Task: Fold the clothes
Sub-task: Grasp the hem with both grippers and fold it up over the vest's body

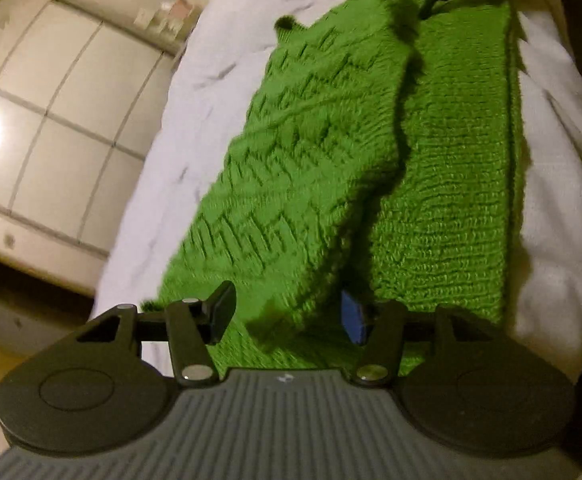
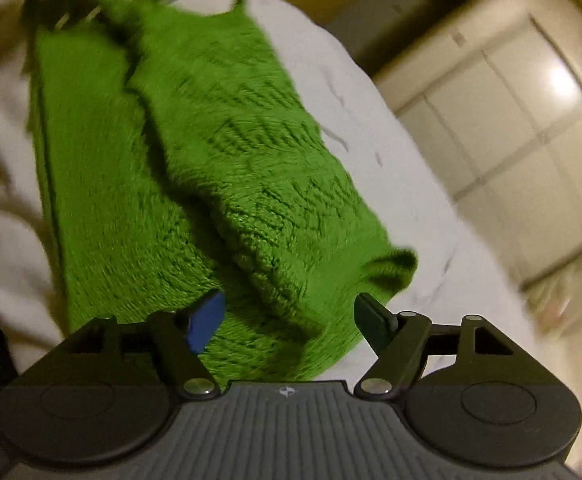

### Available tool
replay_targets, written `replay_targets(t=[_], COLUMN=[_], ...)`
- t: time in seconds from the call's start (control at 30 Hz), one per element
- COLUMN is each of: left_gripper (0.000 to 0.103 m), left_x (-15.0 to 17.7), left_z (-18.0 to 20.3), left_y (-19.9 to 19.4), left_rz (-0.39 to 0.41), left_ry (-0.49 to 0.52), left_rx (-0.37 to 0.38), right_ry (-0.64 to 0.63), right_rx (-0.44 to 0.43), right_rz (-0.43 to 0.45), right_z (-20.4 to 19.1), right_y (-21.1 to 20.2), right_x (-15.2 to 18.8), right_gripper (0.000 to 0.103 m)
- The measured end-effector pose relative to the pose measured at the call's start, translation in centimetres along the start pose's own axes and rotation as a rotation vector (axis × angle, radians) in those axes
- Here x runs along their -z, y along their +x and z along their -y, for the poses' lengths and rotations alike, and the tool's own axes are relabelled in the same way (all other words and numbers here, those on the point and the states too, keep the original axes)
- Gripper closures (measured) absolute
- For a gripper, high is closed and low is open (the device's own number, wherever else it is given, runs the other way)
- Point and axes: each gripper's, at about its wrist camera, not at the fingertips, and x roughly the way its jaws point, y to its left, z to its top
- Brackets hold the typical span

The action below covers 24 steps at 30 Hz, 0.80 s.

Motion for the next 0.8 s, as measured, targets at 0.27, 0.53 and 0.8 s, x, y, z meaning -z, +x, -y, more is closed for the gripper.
replay_targets(t=[0.27, 0.53, 0.8], left_gripper=[0.093, 0.094, 0.094], left_x=[0.5, 3.4, 3.6], left_z=[0.2, 0.7, 0.6], left_y=[-0.1, -4.2, -5.2], left_rz=[-0.033, -0.01, -0.007], left_ry=[-0.066, -0.367, -0.447], left_rx=[0.04, 0.068, 0.048], right_ry=[-0.043, 0.108, 0.169], right_rx=[0.038, 0.082, 0.076], right_rz=[0.032, 0.06, 0.043], right_z=[-0.5, -2.0, -3.9], right_y=[0.1, -4.4, -5.7], right_x=[-1.2, -0.8, -0.5], right_gripper=[0.094, 0.095, 0.095])
